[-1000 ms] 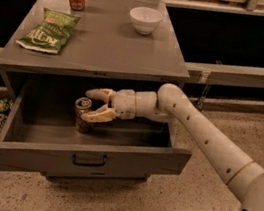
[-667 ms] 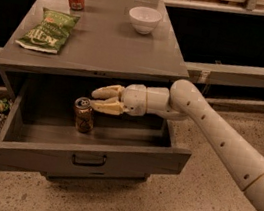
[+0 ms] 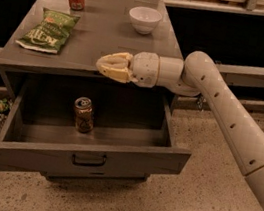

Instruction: Place orange can into top drawer

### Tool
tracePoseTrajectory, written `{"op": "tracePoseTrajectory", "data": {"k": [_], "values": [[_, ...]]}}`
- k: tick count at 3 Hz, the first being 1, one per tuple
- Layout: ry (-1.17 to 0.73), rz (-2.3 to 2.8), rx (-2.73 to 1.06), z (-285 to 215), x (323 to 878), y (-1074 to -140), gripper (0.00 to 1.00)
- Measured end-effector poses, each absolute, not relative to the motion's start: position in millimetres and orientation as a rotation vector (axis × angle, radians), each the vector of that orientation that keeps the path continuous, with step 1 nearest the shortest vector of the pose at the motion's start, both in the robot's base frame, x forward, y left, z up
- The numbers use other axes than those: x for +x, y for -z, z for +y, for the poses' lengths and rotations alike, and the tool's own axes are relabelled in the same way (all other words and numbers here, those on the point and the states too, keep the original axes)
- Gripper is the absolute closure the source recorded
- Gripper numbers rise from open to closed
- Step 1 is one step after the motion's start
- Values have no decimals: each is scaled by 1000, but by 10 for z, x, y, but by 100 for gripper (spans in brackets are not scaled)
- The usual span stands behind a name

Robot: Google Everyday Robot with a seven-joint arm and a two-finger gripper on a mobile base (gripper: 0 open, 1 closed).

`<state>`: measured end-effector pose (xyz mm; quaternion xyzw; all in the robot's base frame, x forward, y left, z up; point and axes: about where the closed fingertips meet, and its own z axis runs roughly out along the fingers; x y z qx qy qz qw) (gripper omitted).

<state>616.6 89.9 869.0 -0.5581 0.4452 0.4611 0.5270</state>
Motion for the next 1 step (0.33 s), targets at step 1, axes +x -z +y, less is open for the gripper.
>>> {"op": "tracePoseTrajectory", "data": {"k": [1], "values": [[-1110, 1067, -1342, 938, 6135, -8654, 74]]}}
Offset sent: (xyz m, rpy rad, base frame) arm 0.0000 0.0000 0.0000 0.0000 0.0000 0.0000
